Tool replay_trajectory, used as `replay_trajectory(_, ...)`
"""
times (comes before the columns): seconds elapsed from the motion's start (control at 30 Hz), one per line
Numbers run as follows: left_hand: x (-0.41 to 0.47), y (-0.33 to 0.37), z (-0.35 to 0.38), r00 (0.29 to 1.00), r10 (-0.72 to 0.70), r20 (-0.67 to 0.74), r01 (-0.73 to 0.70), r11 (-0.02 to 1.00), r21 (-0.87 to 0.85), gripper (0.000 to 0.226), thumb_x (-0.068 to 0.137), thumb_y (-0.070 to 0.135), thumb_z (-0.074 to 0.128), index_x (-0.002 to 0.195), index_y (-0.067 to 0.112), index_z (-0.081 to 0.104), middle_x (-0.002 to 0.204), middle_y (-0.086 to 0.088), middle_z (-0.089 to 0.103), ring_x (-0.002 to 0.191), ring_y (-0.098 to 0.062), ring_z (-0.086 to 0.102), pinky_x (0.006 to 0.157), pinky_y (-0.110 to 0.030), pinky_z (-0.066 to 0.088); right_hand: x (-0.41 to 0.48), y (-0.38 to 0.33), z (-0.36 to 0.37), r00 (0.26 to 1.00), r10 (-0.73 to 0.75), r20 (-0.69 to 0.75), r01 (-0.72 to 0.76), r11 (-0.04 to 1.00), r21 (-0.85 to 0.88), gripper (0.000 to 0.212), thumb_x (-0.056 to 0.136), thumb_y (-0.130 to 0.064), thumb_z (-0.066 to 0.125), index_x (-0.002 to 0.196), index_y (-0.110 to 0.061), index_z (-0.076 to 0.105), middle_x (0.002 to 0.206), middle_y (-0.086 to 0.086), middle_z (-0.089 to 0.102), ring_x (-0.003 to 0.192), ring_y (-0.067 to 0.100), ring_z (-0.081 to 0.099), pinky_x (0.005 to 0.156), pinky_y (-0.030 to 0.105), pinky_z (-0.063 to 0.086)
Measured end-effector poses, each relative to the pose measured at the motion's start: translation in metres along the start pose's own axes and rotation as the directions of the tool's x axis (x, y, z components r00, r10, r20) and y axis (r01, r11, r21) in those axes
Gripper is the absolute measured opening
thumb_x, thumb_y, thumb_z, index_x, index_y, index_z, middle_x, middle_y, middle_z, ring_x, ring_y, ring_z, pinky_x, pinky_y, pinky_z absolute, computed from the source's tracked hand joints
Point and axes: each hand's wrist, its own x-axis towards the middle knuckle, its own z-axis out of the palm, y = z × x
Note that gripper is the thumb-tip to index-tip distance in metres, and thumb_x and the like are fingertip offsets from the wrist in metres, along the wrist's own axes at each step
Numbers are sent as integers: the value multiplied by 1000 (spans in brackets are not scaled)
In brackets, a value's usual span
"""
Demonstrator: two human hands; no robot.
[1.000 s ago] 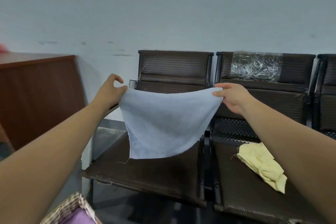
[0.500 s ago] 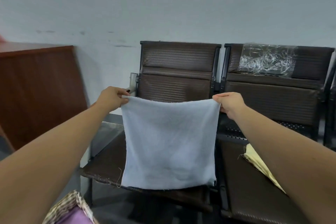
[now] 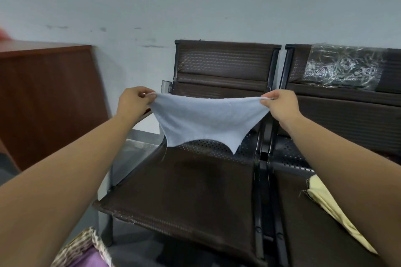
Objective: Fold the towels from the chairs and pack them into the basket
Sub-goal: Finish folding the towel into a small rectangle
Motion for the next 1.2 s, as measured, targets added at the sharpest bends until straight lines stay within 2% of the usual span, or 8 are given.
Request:
replay_trajectory(0.27,-110,-72,11,921,-116,372,11,962,272,4,91,25,71,92,22,74,92,-2,73,87,-17,64,78,-29,46,-100,100,10,957,164,240,-76,938,-338,6,86,-15,76,80,-17,74,72,1,64,72,18,59,59,26,41)
replay_trajectory(0.4,-148,-95,17,843,-203,499,8,931,365,5,94,26,65,91,25,68,99,2,69,96,-19,62,83,-34,48,-133,123,12,861,295,413,-134,917,-375,19,84,-8,72,70,-19,66,88,5,70,87,21,63,72,31,50)
replay_trajectory(0.5,-161,-91,11,740,-228,633,-9,937,349,8,98,25,58,94,22,64,98,4,66,92,-14,60,76,-31,45,-145,119,9,787,334,519,-141,916,-376,18,83,-1,66,68,-10,64,87,7,68,83,20,60,70,32,49)
replay_trajectory(0.63,-160,-91,2,505,-329,798,146,944,296,9,98,17,60,90,18,65,89,1,67,85,-16,64,83,-34,56,-154,115,5,529,506,681,-148,845,-513,17,81,5,57,68,-6,57,66,7,46,56,18,46,47,23,42)
replay_trajectory(0.73,-157,-95,2,399,-379,835,172,925,338,8,98,14,59,95,13,67,91,-3,70,85,-18,68,83,-34,59,-152,119,3,485,534,693,-229,842,-489,15,82,5,54,71,-5,54,68,7,43,55,19,45,44,22,42)
replay_trajectory(1.0,-124,-121,38,786,-295,543,78,919,386,9,95,29,66,95,21,70,94,0,73,85,-16,69,82,-35,57,-116,156,26,738,448,504,-258,878,-403,6,93,-11,68,89,-8,71,90,10,69,80,20,64,62,28,57)
replay_trajectory(1.1,-106,-133,62,836,-303,457,112,910,398,10,93,30,67,94,20,71,91,-1,71,81,-14,66,81,-34,53,-95,172,50,819,412,400,-267,890,-370,8,92,-8,67,87,-8,73,89,12,70,82,23,64,72,38,57)
replay_trajectory(1.2,-89,-145,86,852,-331,406,158,901,403,8,92,31,67,89,24,70,89,0,70,80,-12,64,77,-29,47,-78,186,79,853,399,337,-275,892,-359,18,91,-5,66,76,-14,70,81,7,68,79,21,63,61,30,49)
